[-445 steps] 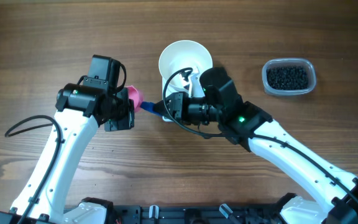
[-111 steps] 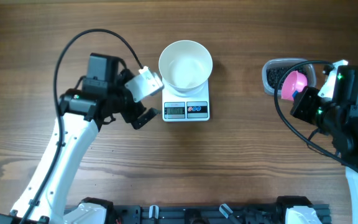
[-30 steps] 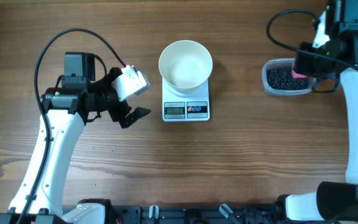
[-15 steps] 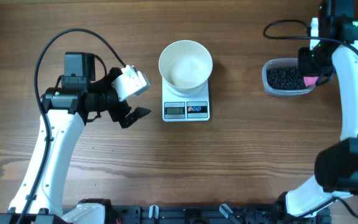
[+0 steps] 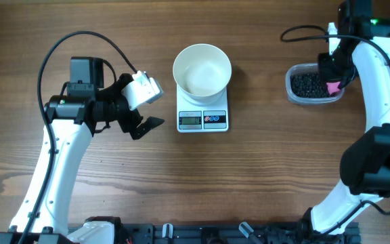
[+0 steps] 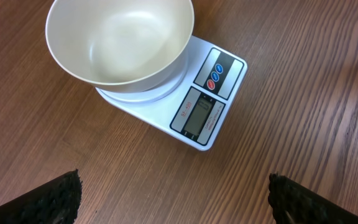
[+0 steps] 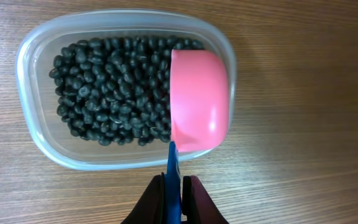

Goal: Scoop item into bowl and weigh 150g on scale
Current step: 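Lower the pink scoop with the right gripper into the black beans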

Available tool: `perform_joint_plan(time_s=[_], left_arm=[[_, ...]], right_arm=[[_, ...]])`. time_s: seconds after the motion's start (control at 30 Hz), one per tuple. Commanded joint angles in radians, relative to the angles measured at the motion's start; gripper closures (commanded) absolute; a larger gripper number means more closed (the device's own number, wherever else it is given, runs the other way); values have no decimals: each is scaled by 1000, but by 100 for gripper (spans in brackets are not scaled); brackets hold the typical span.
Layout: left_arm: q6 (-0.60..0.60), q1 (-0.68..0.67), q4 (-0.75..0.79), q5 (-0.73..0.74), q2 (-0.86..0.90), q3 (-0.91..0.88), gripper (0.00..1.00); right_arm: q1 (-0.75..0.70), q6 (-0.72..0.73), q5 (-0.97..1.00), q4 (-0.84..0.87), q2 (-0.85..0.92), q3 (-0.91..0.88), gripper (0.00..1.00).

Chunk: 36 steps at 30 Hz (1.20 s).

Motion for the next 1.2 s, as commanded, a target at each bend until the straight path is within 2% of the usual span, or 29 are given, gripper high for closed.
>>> perform_joint_plan(time_s=[0.0, 0.17, 0.37, 0.47, 1.17], left_arm=[[21, 5, 2, 4, 7, -2, 0], [21, 5, 2, 4, 7, -2, 0], [21, 5, 2, 4, 7, -2, 0], [21, 5, 2, 4, 7, -2, 0], [20, 5, 2, 4, 7, -2, 0]], right_arm=[[-13, -15, -101, 0, 32, 11, 96], [-61, -16, -237, -6, 39, 10, 96], [-84, -20, -269, -40, 82, 10, 96], [-84, -35, -361, -48, 121, 10, 96], [-95, -38, -497, -100, 132, 10, 96]])
